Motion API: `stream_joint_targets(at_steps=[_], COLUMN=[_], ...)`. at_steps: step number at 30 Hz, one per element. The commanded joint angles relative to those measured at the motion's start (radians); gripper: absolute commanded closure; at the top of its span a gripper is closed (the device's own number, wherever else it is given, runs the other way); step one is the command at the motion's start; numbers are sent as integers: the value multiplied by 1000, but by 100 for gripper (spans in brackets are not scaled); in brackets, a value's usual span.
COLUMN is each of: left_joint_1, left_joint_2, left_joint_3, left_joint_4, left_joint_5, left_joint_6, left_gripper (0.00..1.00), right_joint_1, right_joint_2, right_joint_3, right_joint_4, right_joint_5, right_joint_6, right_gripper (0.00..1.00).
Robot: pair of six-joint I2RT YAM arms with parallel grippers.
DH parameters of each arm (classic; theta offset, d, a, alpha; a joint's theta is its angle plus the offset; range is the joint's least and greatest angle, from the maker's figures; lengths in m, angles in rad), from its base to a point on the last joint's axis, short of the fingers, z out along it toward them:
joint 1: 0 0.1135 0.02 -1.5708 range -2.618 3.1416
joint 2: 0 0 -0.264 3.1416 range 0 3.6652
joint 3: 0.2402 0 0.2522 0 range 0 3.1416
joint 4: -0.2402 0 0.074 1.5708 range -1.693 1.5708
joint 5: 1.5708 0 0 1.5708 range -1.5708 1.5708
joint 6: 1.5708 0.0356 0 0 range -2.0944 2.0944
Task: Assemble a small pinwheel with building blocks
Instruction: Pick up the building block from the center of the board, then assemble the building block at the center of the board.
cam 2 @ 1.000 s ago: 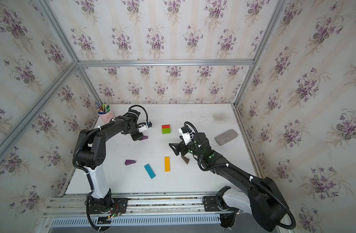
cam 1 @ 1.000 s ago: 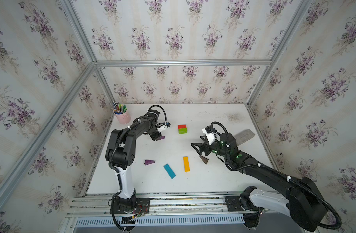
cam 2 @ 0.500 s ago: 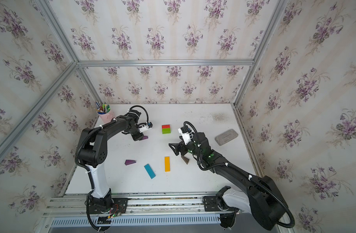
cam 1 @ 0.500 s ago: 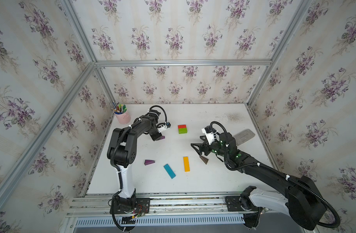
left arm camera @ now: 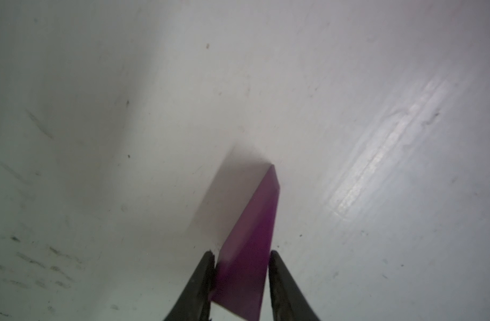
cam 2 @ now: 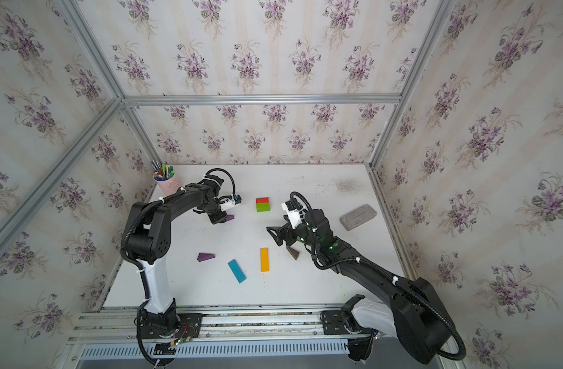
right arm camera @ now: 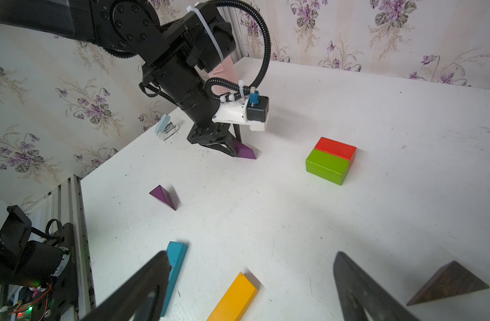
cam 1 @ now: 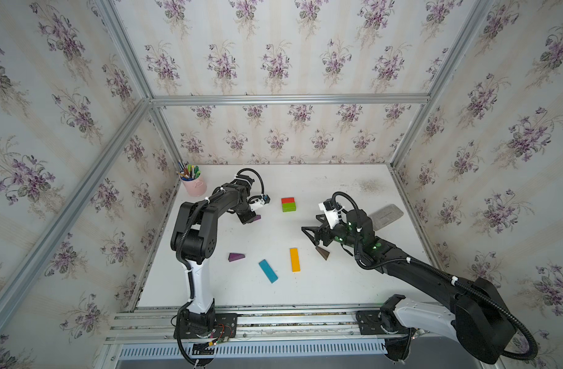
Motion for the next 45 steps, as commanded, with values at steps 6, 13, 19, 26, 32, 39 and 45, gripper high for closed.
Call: stream_joint_targets(at_steps=[6,13,19,26,32,39,45], left_joint_1=[0,1,1,-29,-92,-131,-146], left_joint_2=[6,3,-6,35,79,101,138], left_joint_3=[18,33,74,158,228,257,297], left_joint_4=[-29,-36,-65,-89,-105,-116,-133], left_joint_5=[30,34,70,60,35,0,-17], left_joint_6=[6,12,19,-47,-156,-152,-152], left_gripper=[72,77,76,76,75,76,76], right_joint_1=[1,1,1,-59,-133,-139,-141], right_joint_2=[3,0,14,8,-4,-35,-44], right_joint_3=[5,5,5,-5,-25,-41,-43], right_joint_4=[17,17,28,22,31,42,41], right_joint_5=[-4,-2,17,95,93,92,87], right_joint_6=[-10,-6,16,83,121,127,127], right_gripper=[8,8,8,8,8,7,7])
